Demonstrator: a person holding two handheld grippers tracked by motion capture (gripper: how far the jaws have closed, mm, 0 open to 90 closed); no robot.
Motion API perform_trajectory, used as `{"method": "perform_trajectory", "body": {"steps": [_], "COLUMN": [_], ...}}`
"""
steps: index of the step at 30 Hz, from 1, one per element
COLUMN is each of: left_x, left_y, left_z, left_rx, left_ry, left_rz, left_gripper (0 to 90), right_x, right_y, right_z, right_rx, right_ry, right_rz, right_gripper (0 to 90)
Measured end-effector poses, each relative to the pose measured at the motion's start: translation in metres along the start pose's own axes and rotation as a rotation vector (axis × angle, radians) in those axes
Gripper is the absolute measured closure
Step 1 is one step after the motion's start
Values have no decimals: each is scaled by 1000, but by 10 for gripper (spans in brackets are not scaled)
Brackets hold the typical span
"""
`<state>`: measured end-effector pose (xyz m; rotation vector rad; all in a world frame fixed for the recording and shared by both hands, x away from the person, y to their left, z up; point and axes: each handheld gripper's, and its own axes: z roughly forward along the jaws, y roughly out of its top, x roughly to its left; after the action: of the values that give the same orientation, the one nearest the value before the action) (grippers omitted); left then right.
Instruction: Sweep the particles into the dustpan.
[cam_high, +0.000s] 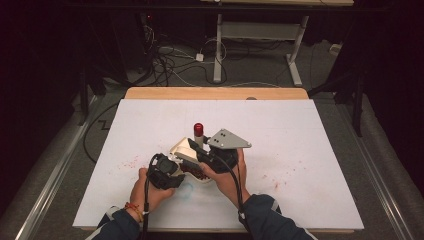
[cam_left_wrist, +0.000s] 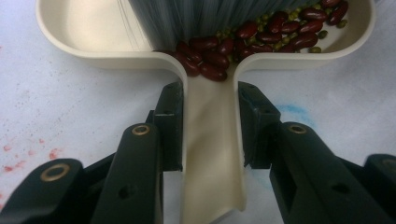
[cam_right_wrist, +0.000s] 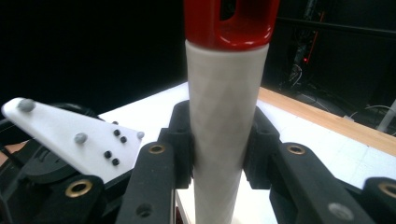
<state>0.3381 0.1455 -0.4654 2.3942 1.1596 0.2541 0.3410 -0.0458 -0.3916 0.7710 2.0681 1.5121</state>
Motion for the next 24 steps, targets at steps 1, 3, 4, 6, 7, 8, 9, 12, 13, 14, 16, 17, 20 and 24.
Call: {"method": "perform_trajectory", "body": {"steps": [1,3,4,6,7,8,9,12,13,14,16,17,20,24], "left_x": [1,1,2,3,4,6,7,10,11,12,15,17,20,22], "left_y": [0,-1,-1,-1,-2,-2,-3,-4,-5,-5,-6,-7,-9,-10], "left_z": [0,0,0,0,0,0,0,1,0,0,0,1,2,3], "left_rx": [0,-8,-11,-14,-15,-7,-9,-15,-18,-18,-21,-21,-25,-23], "left_ry": [-3,0,0,-5,-7,-13,-16,-11,-10,-10,-13,-15,-15,-3], "left_rz": [0,-9,-8,-7,-7,6,6,1,3,0,2,2,-1,-5], "left_gripper": [641,641,641,641,641,641,641,641,641,641,640,640,640,640], "right_x": [0,1,1,-5,-5,-7,-11,-19,-27,-27,-38,-38,-54,-66], "right_y": [0,1,1,3,3,5,7,12,15,15,18,18,21,22], "right_z": [0,1,1,0,0,-1,-4,-10,-15,-15,-23,-23,-36,-47], "right_rx": [0,-1,0,-7,-7,-12,-20,-42,-49,-49,-53,-53,-58,-59], "right_ry": [0,-1,-3,-15,-15,-17,-28,-40,-49,-49,-65,-65,-95,-116], "right_rz": [0,-19,-21,-14,-14,-2,6,2,-13,-13,1,1,-4,-14], "right_gripper": [693,693,693,693,693,693,693,693,693,693,693,693,693,693]}}
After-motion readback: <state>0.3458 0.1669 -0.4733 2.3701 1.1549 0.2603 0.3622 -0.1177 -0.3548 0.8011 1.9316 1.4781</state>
